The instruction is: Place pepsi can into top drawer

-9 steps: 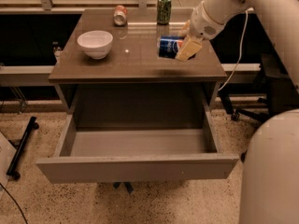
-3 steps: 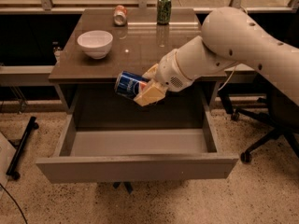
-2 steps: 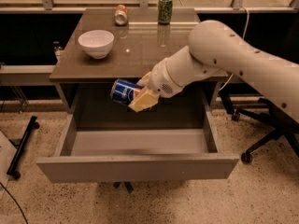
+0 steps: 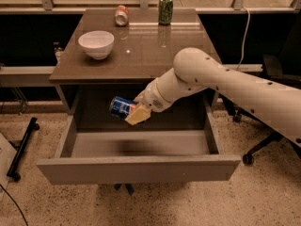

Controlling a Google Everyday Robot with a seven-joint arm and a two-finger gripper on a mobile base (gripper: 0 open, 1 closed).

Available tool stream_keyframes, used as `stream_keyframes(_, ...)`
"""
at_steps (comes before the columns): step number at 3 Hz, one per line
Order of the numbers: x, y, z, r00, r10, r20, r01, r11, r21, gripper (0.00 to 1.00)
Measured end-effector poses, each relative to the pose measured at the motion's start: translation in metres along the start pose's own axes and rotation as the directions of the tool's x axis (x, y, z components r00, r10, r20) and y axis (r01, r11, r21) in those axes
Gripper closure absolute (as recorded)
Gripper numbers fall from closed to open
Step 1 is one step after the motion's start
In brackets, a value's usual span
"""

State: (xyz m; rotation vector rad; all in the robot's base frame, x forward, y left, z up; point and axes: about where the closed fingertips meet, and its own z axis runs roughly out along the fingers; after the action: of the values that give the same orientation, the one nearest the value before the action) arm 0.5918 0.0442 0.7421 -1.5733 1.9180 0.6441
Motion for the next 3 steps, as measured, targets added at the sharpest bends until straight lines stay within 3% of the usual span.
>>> stream_keyframes(1,0.034,-0.003,0.039,0.996,0.047,-0.078,-0.05,0.9984,-0.028,0.97)
stream_keyframes(2,0.06,0.003,0.058,0.986,0.079,-0.148,-0.087,0.995,-0.049,0.74)
stream_keyframes(3,0.092,0.009,0.067,0.965,0.139,-0.221,-0.15,0.9882,-0.033,0.51)
